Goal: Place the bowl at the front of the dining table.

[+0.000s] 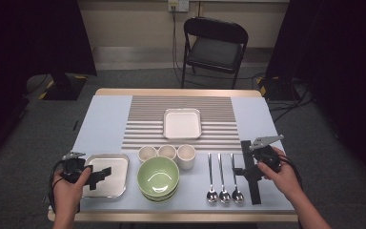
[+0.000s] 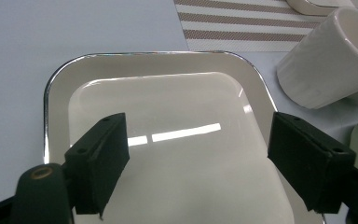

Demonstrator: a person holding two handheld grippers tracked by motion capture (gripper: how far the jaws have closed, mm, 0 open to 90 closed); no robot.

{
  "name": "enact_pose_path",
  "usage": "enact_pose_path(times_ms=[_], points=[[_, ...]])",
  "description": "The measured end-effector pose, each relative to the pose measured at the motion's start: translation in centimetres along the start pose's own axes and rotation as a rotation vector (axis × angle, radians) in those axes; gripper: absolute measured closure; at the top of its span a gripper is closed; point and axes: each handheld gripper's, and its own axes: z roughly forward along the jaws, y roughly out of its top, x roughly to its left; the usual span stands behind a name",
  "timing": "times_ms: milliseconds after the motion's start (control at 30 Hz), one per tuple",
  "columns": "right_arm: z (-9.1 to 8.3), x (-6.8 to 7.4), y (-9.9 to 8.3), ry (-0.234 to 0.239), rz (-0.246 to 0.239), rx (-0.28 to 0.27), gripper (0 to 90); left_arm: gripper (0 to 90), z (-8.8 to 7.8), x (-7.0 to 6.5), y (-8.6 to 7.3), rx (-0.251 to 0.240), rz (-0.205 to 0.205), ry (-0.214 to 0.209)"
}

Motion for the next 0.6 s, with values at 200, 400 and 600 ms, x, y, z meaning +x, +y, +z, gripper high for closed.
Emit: enact_pose_path(times_ms=[200,400,600], points=[[0.3,0.4,0.5,0.006,-0.005,-0.001,13.2,20.1,-0.3,0.1,0.0,-0.008,-0.001,-0.003],[0.4,0.7,1.2,0.023,-0.014,-0.005,13.1,20.1,-0.4,0.2,0.0,-0.005,0.004,0.003],[0.5,0.8,1.9,0.03,-0.025,-0.002,13.2,20.1,-0.4,0.1,0.0,-0.006,0.002,-0.002]])
